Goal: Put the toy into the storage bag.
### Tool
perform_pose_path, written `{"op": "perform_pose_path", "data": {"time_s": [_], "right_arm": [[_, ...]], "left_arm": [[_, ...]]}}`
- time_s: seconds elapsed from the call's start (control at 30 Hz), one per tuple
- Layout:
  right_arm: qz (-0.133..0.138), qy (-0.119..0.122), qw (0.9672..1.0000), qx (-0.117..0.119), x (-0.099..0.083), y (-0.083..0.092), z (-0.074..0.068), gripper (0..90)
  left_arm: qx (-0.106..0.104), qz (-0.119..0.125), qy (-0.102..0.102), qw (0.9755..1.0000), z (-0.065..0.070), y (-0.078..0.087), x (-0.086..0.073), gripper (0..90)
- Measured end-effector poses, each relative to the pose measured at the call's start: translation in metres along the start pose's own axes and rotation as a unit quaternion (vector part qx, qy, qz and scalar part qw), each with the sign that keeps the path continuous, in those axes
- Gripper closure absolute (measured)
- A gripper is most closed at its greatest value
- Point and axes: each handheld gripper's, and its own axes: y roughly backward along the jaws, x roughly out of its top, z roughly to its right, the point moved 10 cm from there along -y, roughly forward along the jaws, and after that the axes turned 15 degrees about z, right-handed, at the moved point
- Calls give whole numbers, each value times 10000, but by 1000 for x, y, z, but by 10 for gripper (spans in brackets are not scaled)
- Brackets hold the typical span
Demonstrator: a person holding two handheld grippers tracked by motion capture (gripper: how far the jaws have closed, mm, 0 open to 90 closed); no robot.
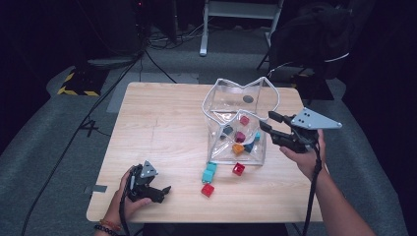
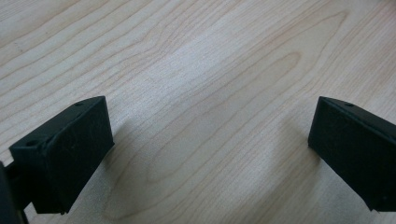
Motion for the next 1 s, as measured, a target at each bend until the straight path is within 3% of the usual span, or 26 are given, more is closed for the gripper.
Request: {"op": "perform_pose_path", "data": {"time_s": [0.47,0.77,1.0], "right_arm": [[-157,-121,9992,345,-35,21,-29,521],[-501,-196,9967,612,-79,21,-47,498],[-949,-170,9911,918,-124,13,-66,471]], "left_arm": [[-2,4,13,10000,0,0,0,1],[-1,4,11,10000,0,0,0,2],[1,1,0,10000,0,0,0,1]]}}
